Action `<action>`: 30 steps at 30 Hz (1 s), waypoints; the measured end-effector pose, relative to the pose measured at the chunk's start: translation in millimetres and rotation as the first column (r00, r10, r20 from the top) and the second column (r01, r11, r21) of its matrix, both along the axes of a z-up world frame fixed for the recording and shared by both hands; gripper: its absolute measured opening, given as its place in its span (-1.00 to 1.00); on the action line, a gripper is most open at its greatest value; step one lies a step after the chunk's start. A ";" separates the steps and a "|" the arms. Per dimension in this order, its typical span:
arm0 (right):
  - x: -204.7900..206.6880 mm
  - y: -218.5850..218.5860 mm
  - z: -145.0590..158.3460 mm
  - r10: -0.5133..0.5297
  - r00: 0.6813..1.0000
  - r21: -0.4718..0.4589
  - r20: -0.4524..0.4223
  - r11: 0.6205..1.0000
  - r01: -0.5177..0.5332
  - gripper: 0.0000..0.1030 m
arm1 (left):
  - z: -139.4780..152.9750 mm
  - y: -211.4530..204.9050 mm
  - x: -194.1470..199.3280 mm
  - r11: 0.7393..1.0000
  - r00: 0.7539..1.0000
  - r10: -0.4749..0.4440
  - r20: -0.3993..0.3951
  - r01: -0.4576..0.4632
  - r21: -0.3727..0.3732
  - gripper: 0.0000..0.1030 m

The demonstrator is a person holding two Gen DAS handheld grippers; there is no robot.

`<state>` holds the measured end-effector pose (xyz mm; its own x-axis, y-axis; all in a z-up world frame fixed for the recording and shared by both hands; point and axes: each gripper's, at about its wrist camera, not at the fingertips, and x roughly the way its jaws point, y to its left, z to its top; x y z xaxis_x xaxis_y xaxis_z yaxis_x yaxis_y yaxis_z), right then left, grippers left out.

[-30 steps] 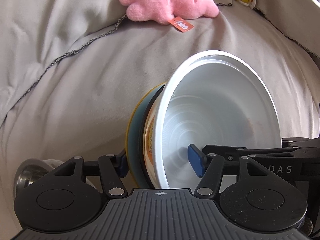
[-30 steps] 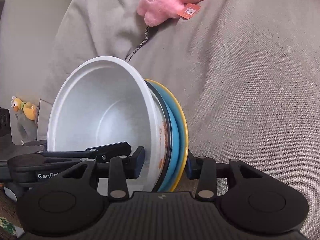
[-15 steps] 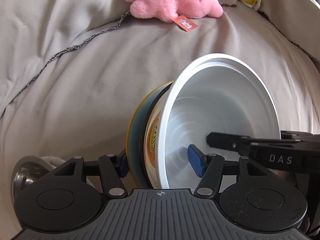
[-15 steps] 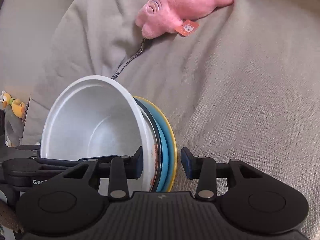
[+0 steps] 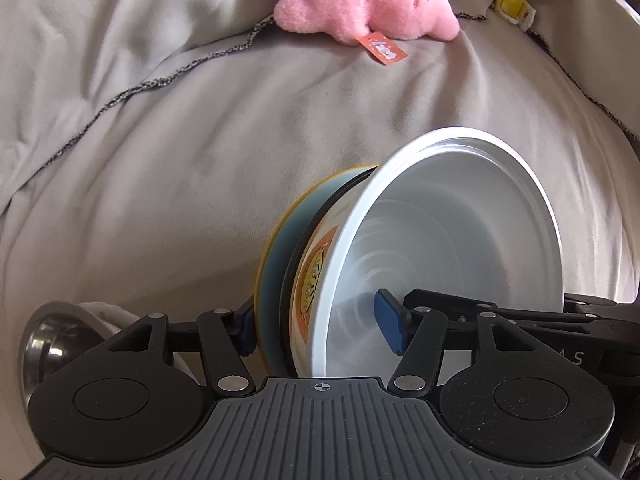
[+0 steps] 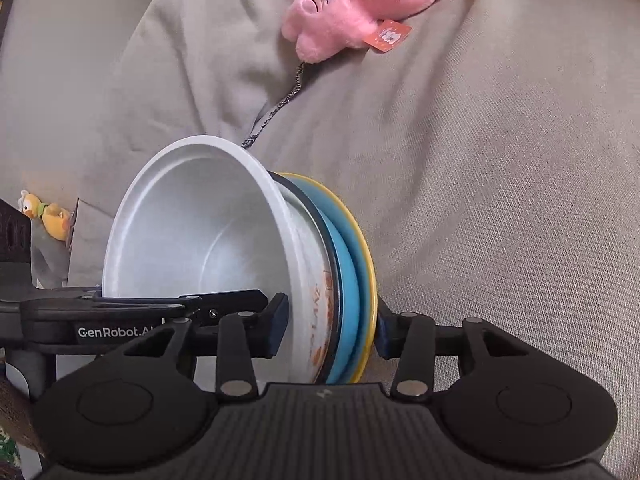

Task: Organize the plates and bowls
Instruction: 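Carry the held bowl stack with the left gripper toward the steel bowl stack, then lower the held bowl stack into the steel bowl with the left gripper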

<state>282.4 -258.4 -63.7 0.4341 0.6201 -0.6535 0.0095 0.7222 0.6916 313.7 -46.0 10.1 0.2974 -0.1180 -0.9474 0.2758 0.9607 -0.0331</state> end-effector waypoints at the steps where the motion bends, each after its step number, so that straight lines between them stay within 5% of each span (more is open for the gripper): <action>1: -0.6 -0.2 -0.1 -0.004 1.000 0.002 -0.002 1.000 0.004 -0.11 | 0.7 -0.7 -0.5 1.000 1.000 0.000 0.001 0.000 0.002 0.21; 18: -8.5 10.4 29.1 0.005 1.000 0.035 -0.001 0.999 -0.005 -0.10 | 32.5 15.1 -19.1 1.000 0.999 -0.006 0.044 0.005 0.025 0.22; 30: -21.5 105.9 96.5 0.168 0.980 -0.017 0.102 0.986 -0.167 -0.03 | 90.5 124.5 -74.6 0.991 0.981 0.136 0.141 -0.132 -0.040 0.18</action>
<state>261.0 -152.5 32.8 0.3899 0.6845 -0.6159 -0.1832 0.7132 0.6766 239.1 78.5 100.7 0.4449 -0.0959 -0.8904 0.1489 0.9883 -0.0321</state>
